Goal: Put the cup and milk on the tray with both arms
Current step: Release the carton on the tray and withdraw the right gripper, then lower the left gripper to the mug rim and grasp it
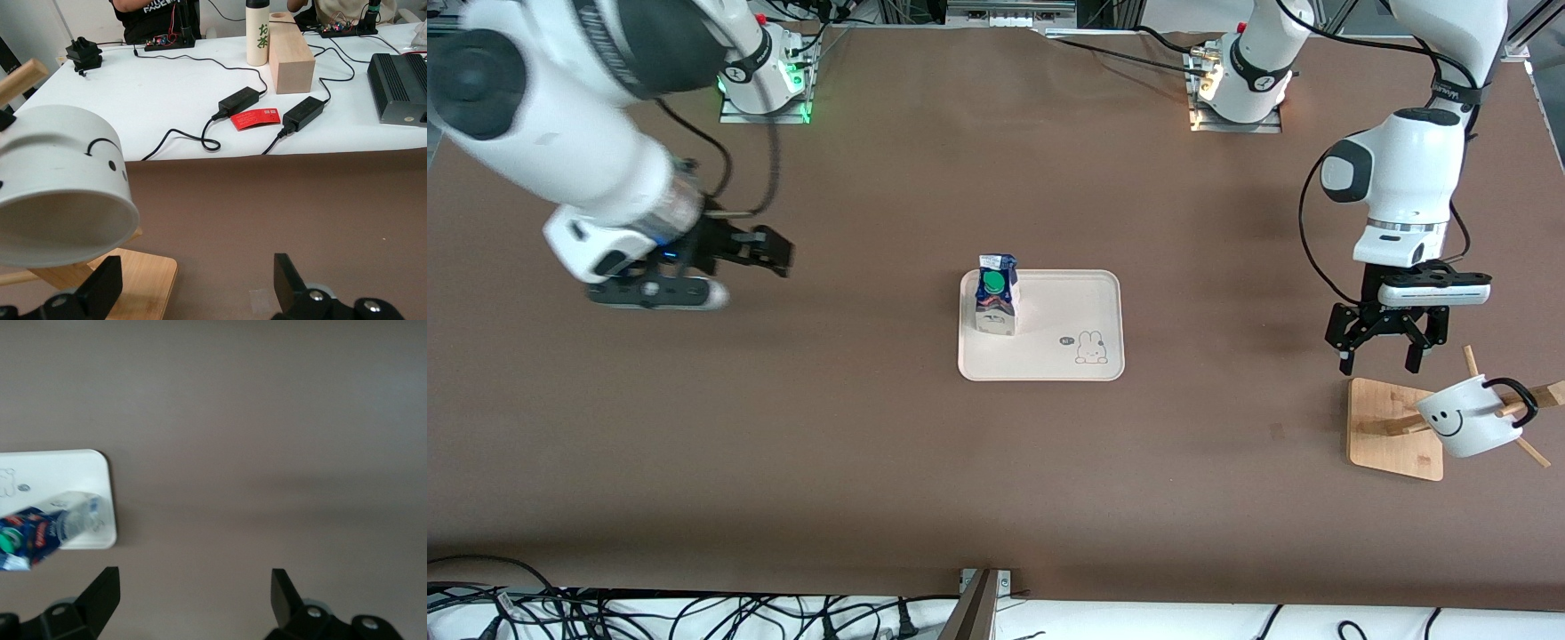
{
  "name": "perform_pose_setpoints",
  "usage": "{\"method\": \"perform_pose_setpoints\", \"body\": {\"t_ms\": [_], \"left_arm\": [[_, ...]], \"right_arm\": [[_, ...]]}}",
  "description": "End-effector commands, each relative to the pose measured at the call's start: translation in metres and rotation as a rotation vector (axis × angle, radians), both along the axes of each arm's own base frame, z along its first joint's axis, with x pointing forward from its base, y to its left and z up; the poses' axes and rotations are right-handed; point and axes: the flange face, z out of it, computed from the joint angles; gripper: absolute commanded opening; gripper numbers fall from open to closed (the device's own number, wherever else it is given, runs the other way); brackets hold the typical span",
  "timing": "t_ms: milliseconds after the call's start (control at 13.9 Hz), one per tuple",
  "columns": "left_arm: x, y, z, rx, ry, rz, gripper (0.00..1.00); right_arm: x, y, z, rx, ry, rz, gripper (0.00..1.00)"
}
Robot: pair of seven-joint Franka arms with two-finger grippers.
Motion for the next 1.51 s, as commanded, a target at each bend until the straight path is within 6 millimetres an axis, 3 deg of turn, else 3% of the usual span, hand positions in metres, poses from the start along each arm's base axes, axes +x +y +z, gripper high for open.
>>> {"method": "perform_pose_setpoints", "body": {"t_ms": [0, 216, 504, 936, 1295, 1439], "left_arm": [[0.003, 0.011, 0.001, -0.015, -0.016, 0.04, 1.0], [0.015, 0.028, -0.008, -0.013, -0.012, 0.071, 1.0], [0.034, 0.042, -0.014, -0.008, -0.024, 0.093, 1.0], [0.065, 0.049, 0.004, -0.003, -0.087, 0.101, 1.0], [0.071, 0.054, 0.008, 0.0, -0.103, 0.108, 1.0], [0.076, 0.058, 0.018, 0.003, -0.126, 0.113, 1.0]], "right_arm": [[-0.043, -0.06, 0.007, -0.015, 0.0, 0.052, 1.0], [-0.071, -0.085, 0.016, -0.044, -0.037, 0.076, 1.0], [-0.065, -0.094, 0.027, -0.057, -0.057, 0.101, 1.0], [-0.053, -0.114, 0.043, -0.06, -0.081, 0.063, 1.0], [-0.045, -0.117, 0.035, -0.053, -0.074, 0.037, 1.0], [-0.045, -0.117, 0.035, -0.052, -0.073, 0.036, 1.0]]}}
